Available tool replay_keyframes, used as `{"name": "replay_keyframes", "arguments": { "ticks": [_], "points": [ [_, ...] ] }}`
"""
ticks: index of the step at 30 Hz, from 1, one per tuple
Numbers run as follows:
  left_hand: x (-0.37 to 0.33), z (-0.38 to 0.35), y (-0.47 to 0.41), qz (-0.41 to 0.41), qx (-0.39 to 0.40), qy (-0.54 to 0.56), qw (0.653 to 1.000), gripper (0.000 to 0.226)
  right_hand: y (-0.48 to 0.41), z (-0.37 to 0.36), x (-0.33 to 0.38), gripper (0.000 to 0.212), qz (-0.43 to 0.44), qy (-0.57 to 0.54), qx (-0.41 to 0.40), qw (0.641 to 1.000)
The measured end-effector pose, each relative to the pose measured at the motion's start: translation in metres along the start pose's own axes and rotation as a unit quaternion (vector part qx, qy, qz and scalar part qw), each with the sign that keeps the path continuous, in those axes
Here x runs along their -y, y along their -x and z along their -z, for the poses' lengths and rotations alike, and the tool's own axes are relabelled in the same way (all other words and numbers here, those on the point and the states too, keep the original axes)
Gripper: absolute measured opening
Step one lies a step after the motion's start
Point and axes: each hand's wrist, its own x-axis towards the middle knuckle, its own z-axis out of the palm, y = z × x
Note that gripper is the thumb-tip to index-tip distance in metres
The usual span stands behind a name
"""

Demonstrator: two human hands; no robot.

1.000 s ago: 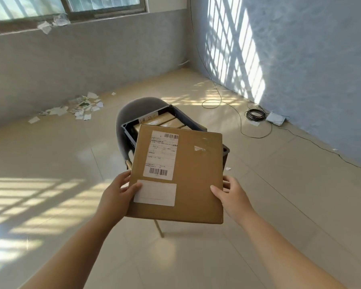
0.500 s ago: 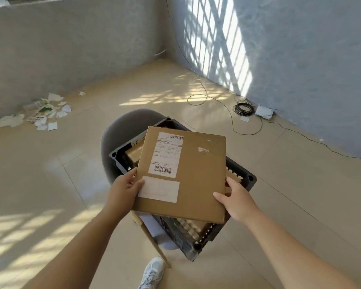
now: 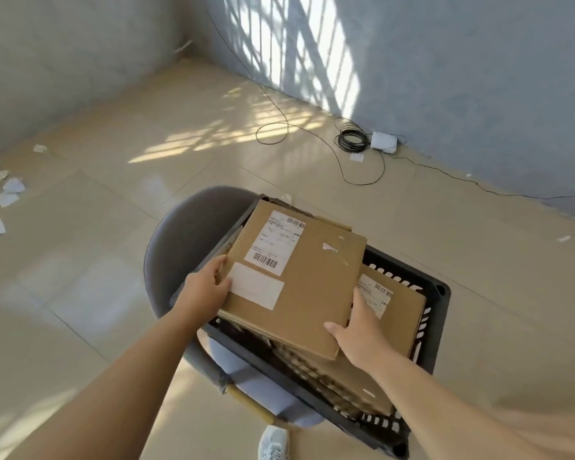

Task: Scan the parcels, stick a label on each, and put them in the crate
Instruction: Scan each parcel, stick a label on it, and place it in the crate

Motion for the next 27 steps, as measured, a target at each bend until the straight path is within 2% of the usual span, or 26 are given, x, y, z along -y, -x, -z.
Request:
{"name": "replay_keyframes", "arguments": {
  "ticks": [2, 5, 12, 15, 19, 27],
  "points": [
    [0.007, 0.004, -0.006, -0.048, -0.022, -0.041, 0.998, 0.043, 0.0, -0.006, 0.004, 0.084, 0.021, 0.04, 0.01, 0.999],
    [0.018, 0.008, -0.014, -0.093, -0.056, -0.111, 0.988, 0.04, -0.002, -0.014, 0.011, 0.083, 0.033, 0.088, 0.033, 0.995],
    [0.018, 0.023, -0.02, -0.07, 0.012, -0.264, 0.962, 0.047, -0.011, -0.011, 0.034, 0.084, 0.032, 0.178, 0.083, 0.98],
    [0.008, 0.03, -0.014, -0.052, 0.017, -0.276, 0.96, 0.045, -0.008, 0.005, 0.041, 0.077, 0.037, 0.216, 0.088, 0.972],
    [-0.014, 0.036, 0.005, -0.036, 0.002, -0.268, 0.963, 0.041, 0.006, 0.036, 0.043, 0.062, 0.054, 0.262, 0.056, 0.962],
    [-0.07, 0.005, 0.08, -0.11, 0.055, -0.276, 0.953, 0.041, 0.076, 0.103, -0.004, 0.055, 0.051, 0.289, 0.035, 0.955]
  ]
}}
